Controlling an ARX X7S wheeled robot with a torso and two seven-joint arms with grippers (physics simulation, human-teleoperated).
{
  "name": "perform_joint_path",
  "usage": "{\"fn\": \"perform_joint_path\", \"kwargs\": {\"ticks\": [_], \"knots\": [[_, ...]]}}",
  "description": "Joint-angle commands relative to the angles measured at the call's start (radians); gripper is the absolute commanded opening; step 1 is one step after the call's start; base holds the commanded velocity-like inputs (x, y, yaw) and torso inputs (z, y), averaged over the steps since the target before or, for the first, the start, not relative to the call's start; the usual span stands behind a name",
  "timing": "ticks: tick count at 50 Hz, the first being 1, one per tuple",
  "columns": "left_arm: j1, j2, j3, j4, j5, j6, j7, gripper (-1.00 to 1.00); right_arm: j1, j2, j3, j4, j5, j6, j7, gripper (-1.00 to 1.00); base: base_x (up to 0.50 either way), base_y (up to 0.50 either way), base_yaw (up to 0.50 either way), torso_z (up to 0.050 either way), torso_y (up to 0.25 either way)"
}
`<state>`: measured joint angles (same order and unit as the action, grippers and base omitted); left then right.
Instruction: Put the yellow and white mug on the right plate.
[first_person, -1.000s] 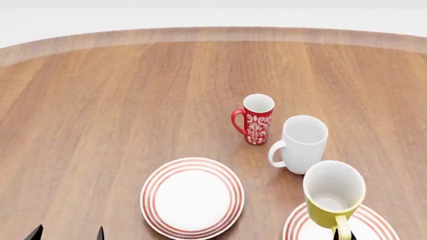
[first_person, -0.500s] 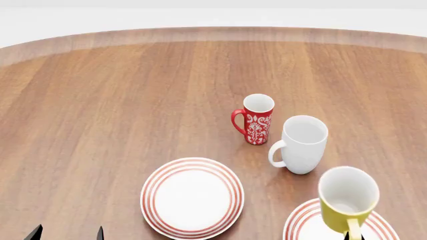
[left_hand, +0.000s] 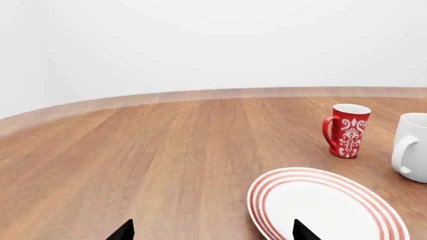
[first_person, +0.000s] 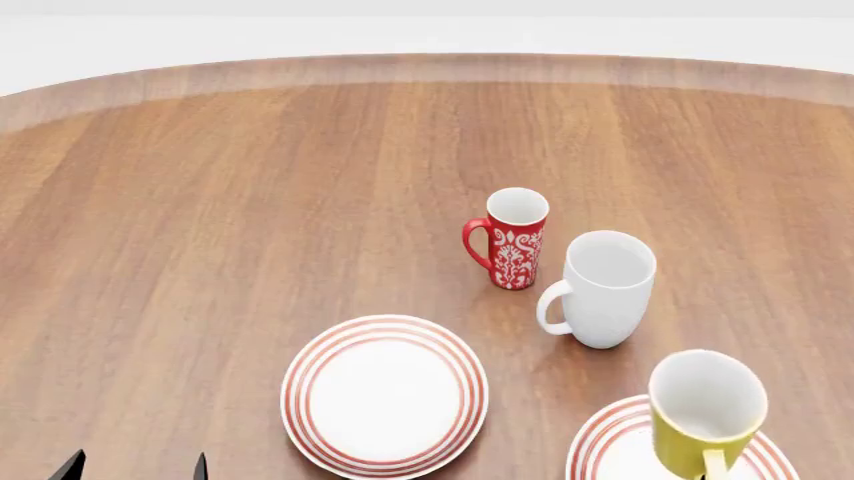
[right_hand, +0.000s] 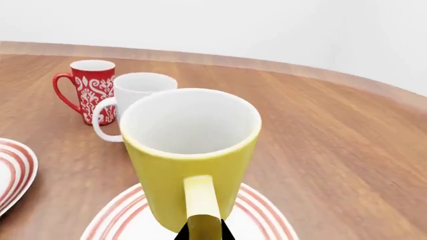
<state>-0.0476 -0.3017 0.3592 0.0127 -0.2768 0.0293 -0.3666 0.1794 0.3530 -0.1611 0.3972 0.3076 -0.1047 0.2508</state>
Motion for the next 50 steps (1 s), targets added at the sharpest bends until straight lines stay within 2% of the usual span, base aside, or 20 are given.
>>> {"fn": "perform_joint_path", "kwargs": {"ticks": [1,50], "knots": [[0.001,0.018,-0.019,0.007,0.018,-0.005,0.019,1.0,0.015,-0.027,0.018,0.03,0.003,0.012,-0.041,-1.0,0.0,0.0,0.0,0.0,0.0],[-0.005,0.009,-0.006,0.004,0.009,-0.003,0.007,1.0,0.114,-0.071,-0.014,0.369,-0.03,-0.105,-0.101,-1.0,0.0,0.0,0.0,0.0,0.0]]}}
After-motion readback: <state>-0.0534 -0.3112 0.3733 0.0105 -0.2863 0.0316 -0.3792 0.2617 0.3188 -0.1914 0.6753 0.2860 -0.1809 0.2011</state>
